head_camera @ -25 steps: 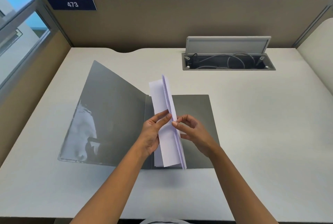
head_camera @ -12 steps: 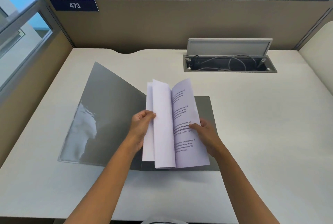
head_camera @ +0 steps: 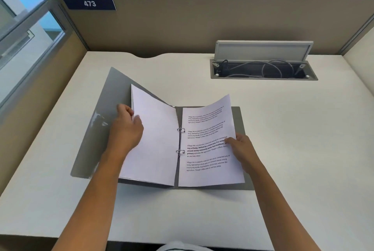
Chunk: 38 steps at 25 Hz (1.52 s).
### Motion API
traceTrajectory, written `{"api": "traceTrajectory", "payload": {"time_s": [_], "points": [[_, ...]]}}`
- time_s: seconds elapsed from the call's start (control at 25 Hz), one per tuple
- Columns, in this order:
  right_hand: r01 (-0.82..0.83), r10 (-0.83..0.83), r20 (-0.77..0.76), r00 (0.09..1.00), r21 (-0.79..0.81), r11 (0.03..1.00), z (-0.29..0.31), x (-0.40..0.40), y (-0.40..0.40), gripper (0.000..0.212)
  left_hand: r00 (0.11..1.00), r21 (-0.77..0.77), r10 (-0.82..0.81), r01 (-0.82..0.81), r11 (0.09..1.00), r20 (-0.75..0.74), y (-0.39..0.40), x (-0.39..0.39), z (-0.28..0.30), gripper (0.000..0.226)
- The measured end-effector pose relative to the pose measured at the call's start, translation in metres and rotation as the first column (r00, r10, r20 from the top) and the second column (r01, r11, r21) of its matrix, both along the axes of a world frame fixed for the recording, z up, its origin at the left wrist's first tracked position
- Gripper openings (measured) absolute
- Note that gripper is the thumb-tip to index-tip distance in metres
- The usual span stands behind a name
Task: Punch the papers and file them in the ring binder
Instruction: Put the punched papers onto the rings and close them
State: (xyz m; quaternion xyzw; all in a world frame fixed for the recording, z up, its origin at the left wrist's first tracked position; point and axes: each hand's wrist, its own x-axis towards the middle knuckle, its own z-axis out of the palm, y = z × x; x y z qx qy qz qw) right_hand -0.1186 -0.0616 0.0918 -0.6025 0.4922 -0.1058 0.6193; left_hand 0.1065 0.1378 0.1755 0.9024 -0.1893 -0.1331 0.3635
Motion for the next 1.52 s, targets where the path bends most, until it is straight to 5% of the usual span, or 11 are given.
{"api": "traceTrajectory", "payload": {"time_s": [0.12,0.24,0.44,0.52,0.72,0.88,1.08,1.2,1.32,1.52], "points": [[-0.039,0.038,-0.022,0.999,-0.051,0.998,0.010,0.006,0.006,0.022,0.989,0.045,-0.150,0.150,0.988,0.003,-0.002,-0.011,-0.001,0.059],[-0.105,0.105,0.002,0.994,-0.093,0.990,0.022,0.015,0.015,0.022,0.969,-0.055,-0.228,0.223,0.973,-0.091,-0.017,-0.019,-0.003,0.041],[-0.253,0.271,0.099,0.958,-0.160,0.954,0.037,0.032,0.039,0.025,0.794,-0.420,-0.256,0.000,0.907,-0.551,-0.050,-0.054,-0.022,0.022],[-0.299,0.316,0.122,0.941,-0.141,0.944,0.034,0.034,0.044,0.046,0.704,-0.456,-0.268,-0.090,0.885,-0.658,-0.054,-0.066,-0.029,0.029],[-0.302,0.314,0.158,0.936,-0.100,0.948,0.026,0.028,0.039,0.081,0.608,-0.492,-0.300,-0.173,0.853,-0.735,-0.052,-0.074,-0.050,0.048],[-0.265,0.270,0.193,0.943,-0.047,0.963,0.024,0.022,0.032,0.075,0.568,-0.519,-0.310,-0.250,0.818,-0.763,-0.053,-0.077,-0.061,0.062],[-0.216,0.200,0.251,0.947,0.034,0.976,0.021,0.018,0.024,0.057,0.519,-0.455,-0.249,-0.317,0.832,-0.818,-0.058,-0.079,-0.062,0.040],[-0.126,0.109,0.229,0.967,0.060,0.990,0.019,0.016,0.018,0.032,0.566,-0.451,-0.222,-0.304,0.839,-0.794,-0.057,-0.070,-0.059,0.006],[-0.024,0.027,0.092,0.995,-0.033,0.999,0.013,0.009,0.014,0.013,0.696,-0.460,-0.173,-0.249,0.852,-0.697,-0.045,-0.050,-0.049,0.017],[0.038,-0.041,-0.037,0.998,-0.081,0.996,-0.013,-0.006,-0.002,0.019,0.891,-0.412,-0.067,-0.140,0.900,-0.449,-0.009,-0.006,-0.028,0.022]]}}
